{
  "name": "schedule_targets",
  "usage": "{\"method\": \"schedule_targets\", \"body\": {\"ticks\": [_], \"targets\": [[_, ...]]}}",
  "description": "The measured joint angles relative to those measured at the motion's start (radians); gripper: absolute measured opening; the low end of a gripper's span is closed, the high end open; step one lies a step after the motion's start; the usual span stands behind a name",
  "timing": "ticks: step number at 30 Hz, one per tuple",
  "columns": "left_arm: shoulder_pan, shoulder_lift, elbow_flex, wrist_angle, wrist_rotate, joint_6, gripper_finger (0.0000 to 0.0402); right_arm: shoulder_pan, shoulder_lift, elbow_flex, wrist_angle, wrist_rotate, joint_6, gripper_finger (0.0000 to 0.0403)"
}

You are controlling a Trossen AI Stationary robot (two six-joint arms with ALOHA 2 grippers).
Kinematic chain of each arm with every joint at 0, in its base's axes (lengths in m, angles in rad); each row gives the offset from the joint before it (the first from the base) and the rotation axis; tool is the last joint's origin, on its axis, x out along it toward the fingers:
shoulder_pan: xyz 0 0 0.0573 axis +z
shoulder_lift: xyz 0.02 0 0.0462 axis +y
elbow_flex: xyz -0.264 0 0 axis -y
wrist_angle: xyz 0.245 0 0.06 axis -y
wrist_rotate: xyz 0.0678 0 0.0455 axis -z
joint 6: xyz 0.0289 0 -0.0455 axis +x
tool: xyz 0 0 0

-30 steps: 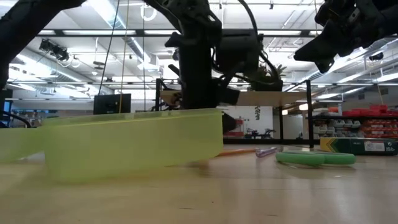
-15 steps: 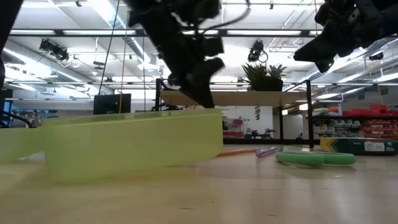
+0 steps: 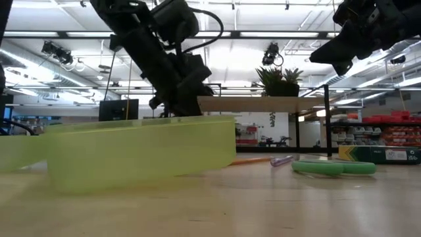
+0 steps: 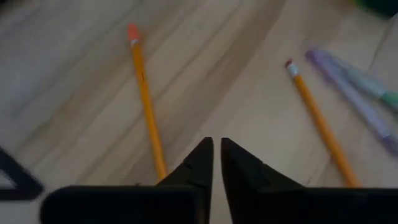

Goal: Pack school essentials
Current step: Put the left orange pencil into the supply box

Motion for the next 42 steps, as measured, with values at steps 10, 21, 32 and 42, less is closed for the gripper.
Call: {"method": "schedule_targets", "body": {"ticks": [10, 21, 32, 42], "targets": [[0.000, 0.076, 0.003, 0.036, -0.051, -0.015, 0.0194, 0.000, 0.003, 0.000, 0.001, 0.000, -0.006, 0.0060], [0.007, 0.179, 0.001, 0.031, -0.126, -0.018, 0.0190, 0.000, 0.015, -0.001, 0.002, 0.000, -0.007, 0.0060], [0.022, 0.190, 0.004, 0.032, -0.044, -0.090, 0.0095, 0.000, 0.015, -0.001, 0.005, 0.000, -0.006, 0.0060], [0.022, 0.190, 0.006, -0.001, -0.021, -0.032, 0.0020, 0.000, 0.015, -0.001, 0.005, 0.000, -0.006, 0.0060]]}}
